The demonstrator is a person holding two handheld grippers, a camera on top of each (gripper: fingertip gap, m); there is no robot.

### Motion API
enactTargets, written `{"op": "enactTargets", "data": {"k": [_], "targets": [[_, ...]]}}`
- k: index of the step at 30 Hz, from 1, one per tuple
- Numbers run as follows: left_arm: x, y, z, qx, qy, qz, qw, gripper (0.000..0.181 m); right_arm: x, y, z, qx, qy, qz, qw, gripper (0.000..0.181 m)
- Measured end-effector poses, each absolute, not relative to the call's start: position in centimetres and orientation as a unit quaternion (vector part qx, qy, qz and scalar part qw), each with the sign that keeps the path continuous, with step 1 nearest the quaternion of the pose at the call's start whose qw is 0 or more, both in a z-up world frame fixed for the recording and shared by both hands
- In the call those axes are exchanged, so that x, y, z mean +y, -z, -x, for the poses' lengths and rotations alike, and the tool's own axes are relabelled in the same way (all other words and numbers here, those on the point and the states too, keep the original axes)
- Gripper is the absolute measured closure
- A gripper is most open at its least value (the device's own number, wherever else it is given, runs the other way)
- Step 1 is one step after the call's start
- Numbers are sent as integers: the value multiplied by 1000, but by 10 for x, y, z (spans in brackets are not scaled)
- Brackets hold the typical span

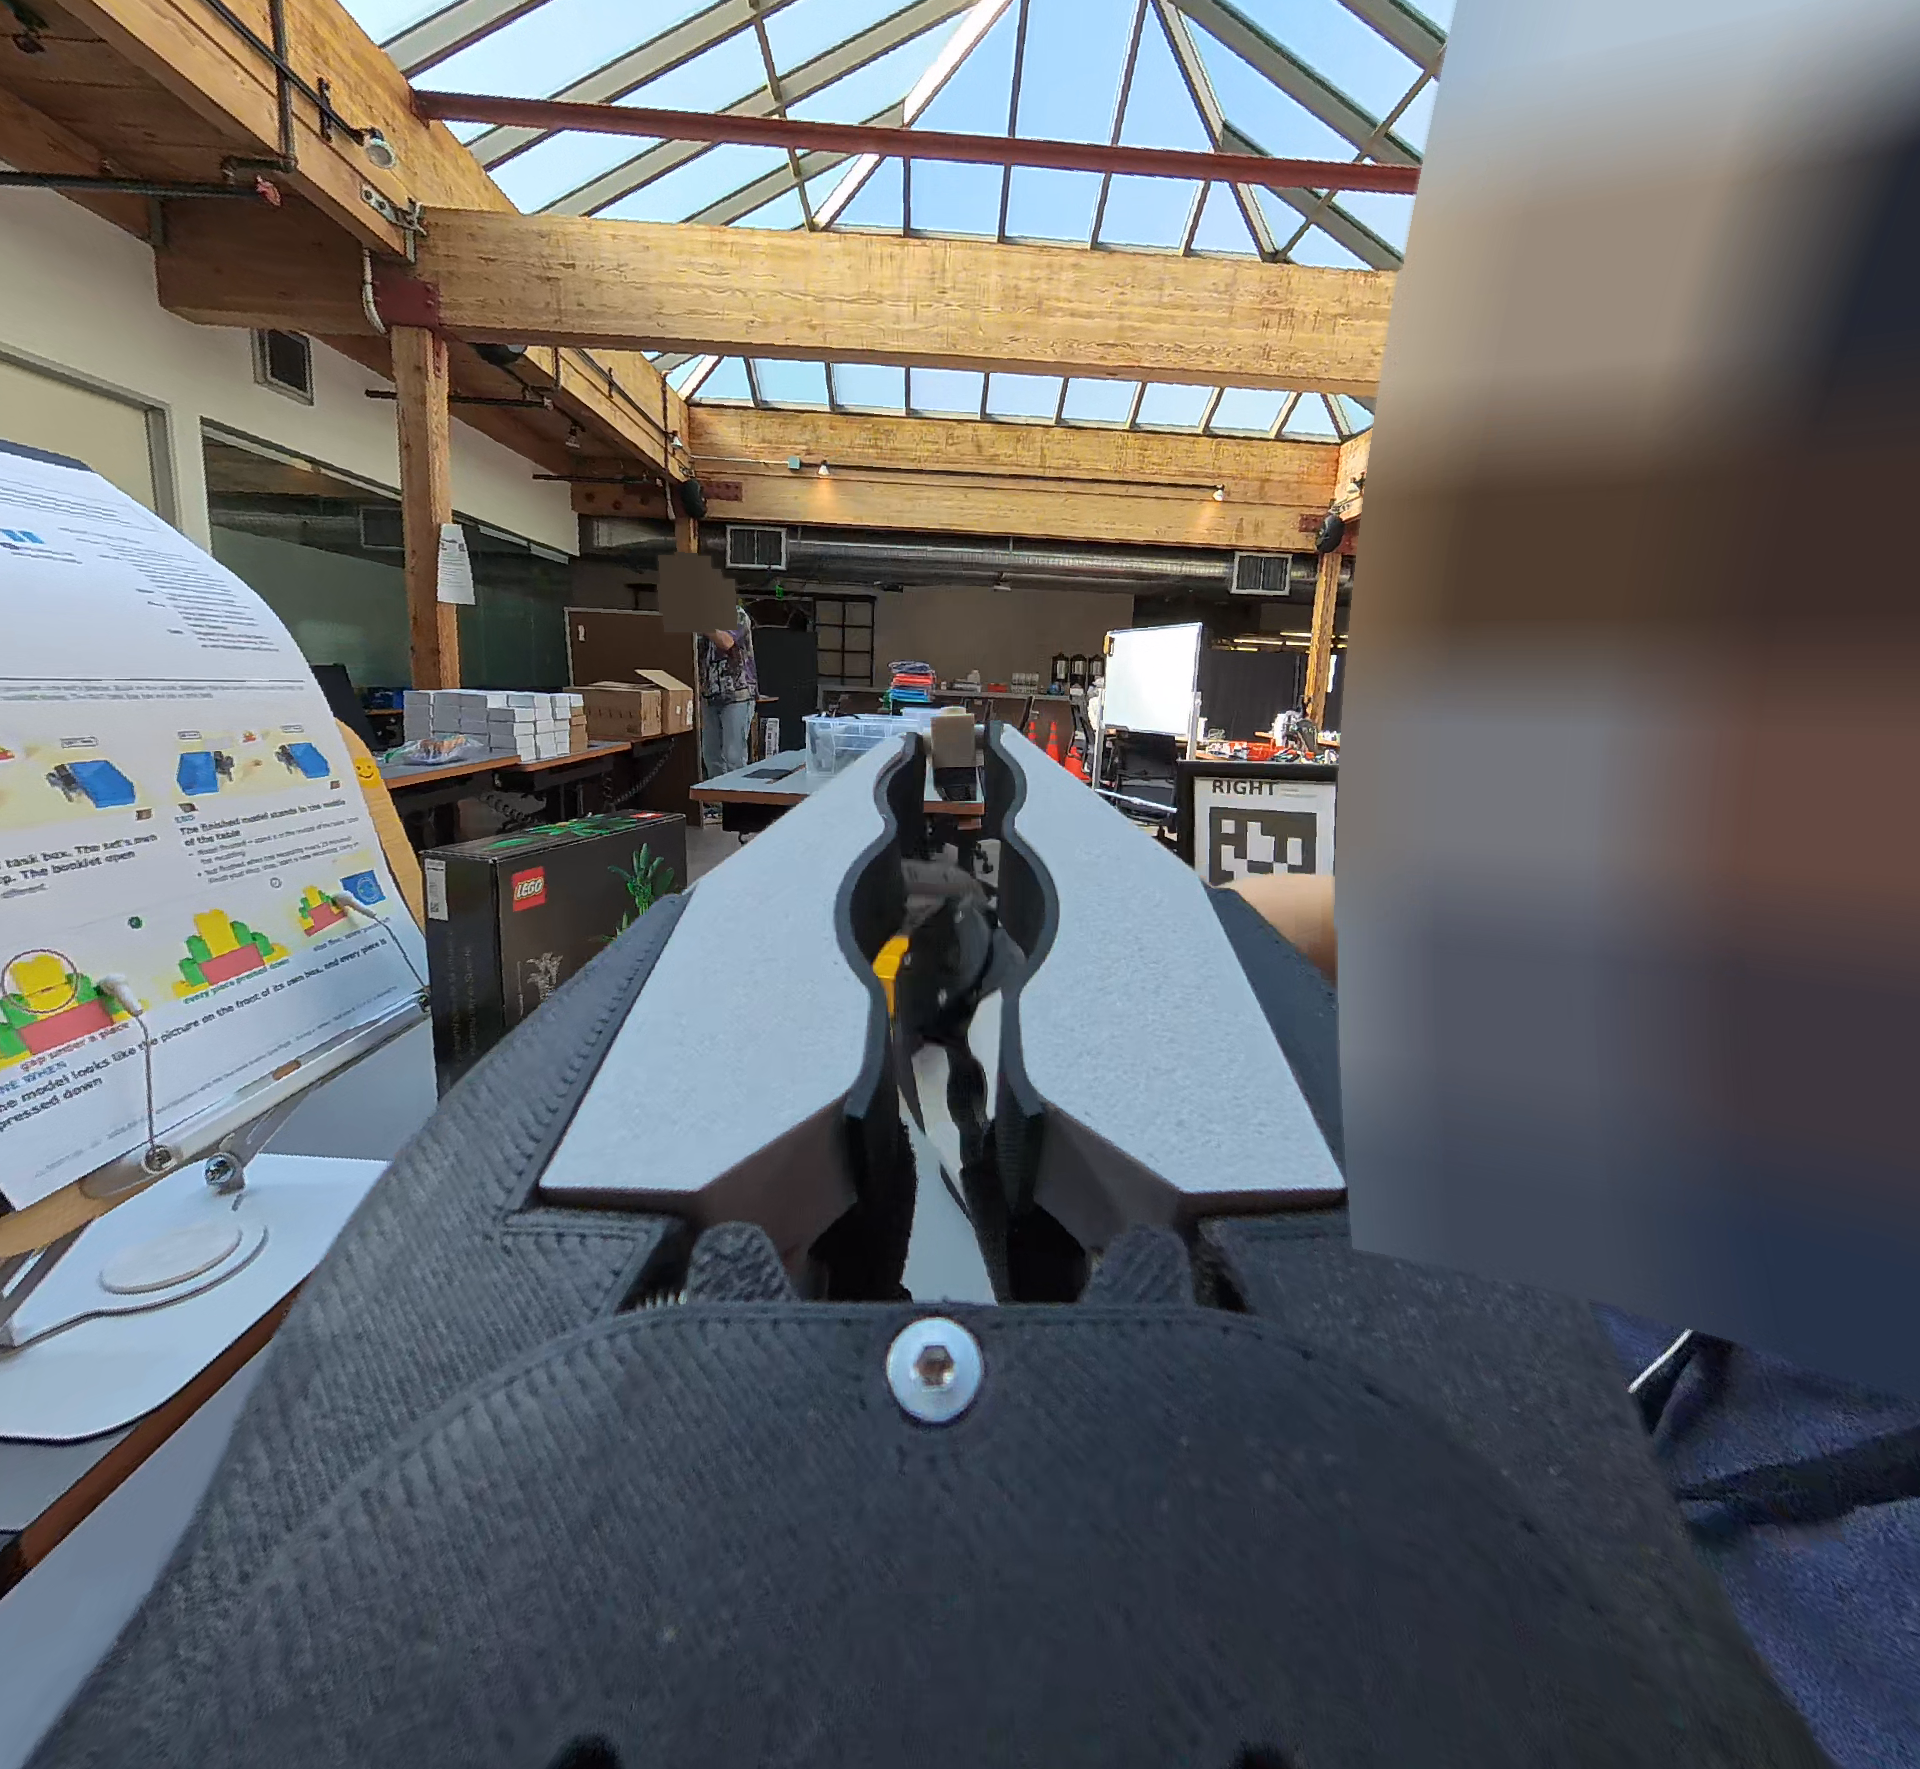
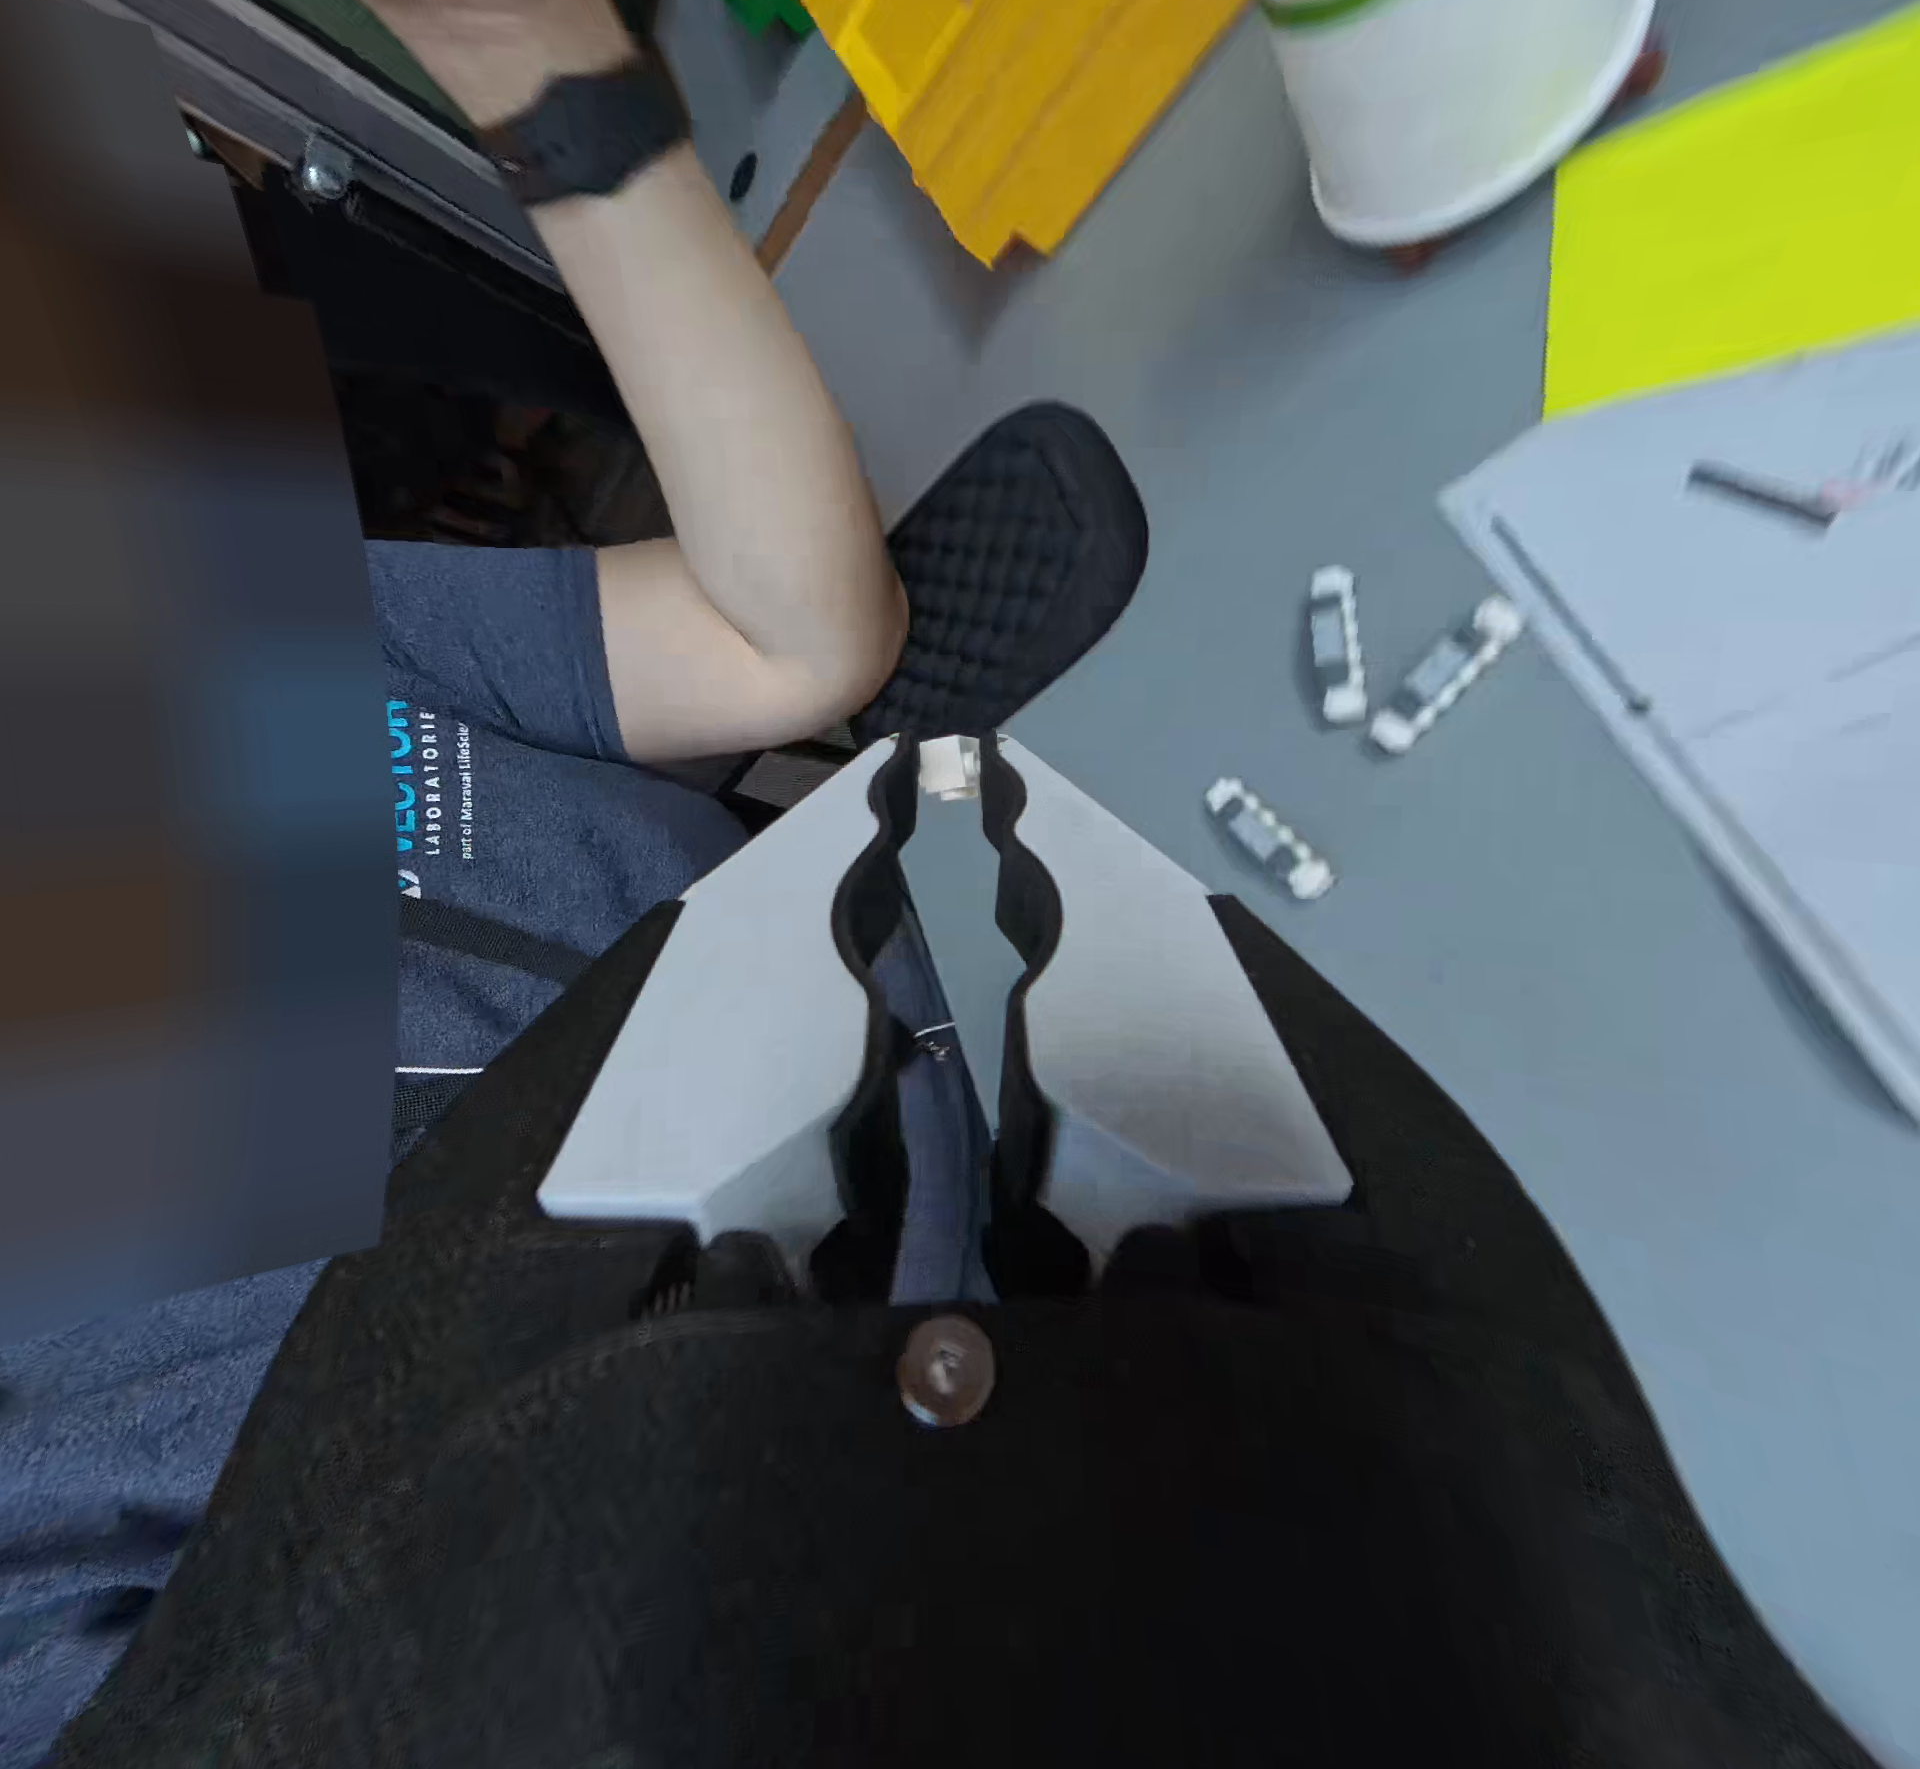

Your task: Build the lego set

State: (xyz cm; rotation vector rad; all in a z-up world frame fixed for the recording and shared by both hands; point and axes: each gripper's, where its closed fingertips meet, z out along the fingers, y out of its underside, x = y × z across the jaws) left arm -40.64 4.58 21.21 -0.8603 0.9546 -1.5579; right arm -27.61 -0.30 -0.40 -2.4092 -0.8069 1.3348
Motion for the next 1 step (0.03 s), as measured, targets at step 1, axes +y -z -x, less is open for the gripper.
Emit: {"op": "enactTargets", "data": {"k": [1], "targets": [[46,-213,409,398,652,359,536,173,-15,36,270,-225,-497,833,93,171]]}}
